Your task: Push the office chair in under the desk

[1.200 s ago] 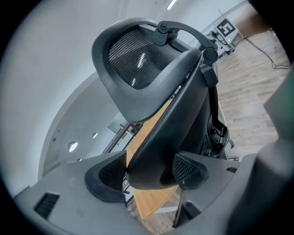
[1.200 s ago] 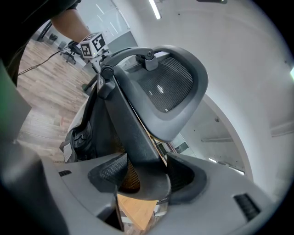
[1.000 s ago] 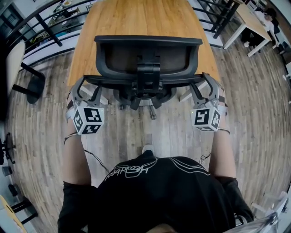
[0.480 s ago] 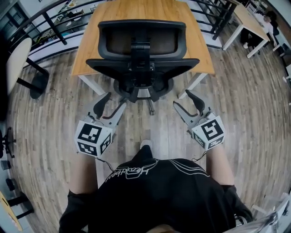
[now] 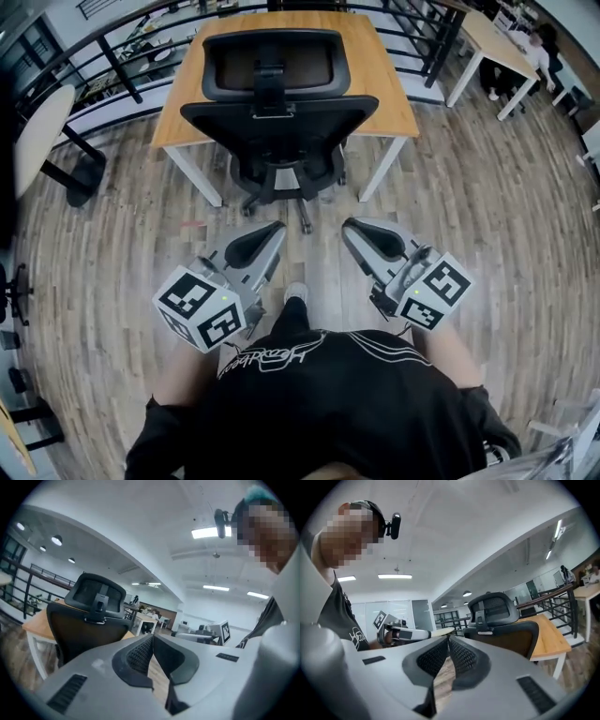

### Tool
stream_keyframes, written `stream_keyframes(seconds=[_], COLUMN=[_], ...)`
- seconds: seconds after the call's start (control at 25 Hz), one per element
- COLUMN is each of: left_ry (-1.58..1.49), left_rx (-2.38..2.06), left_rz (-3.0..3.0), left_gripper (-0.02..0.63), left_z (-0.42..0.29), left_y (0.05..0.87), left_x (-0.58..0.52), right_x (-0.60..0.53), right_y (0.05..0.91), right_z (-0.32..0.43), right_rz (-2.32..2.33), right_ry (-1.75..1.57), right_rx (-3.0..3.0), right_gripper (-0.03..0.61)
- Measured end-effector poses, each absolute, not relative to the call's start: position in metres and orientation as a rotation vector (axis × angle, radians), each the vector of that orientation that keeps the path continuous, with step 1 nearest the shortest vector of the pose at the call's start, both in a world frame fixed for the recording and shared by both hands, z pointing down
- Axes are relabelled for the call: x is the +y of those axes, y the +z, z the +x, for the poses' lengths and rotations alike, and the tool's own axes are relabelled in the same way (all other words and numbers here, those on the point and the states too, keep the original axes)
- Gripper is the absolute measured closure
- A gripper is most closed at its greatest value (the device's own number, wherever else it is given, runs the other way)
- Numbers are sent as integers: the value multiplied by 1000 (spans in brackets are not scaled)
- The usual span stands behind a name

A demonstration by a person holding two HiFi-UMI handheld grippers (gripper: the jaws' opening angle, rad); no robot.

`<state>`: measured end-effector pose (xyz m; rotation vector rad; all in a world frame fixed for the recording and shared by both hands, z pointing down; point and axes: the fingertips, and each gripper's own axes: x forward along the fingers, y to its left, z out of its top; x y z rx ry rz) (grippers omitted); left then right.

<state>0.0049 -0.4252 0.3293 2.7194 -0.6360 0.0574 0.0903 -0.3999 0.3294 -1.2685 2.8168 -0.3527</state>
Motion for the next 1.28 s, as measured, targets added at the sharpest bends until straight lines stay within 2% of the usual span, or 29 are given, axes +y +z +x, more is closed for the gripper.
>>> stream_keyframes(seconds=[0.4,1.28], left_ry=[-24,16], left_rx=[-503,-514], left_rz=[2760,2857], left_gripper=[606,606], left_z=[19,33], left_y=[306,296], left_x=[-335,-317], right_x=[-312,-290], right_y=[305,290], right_z=[78,93], right_rz=[-1135,-1188], right_ry=[-351,-268], right_rx=[2841,2809], right_gripper=[537,537])
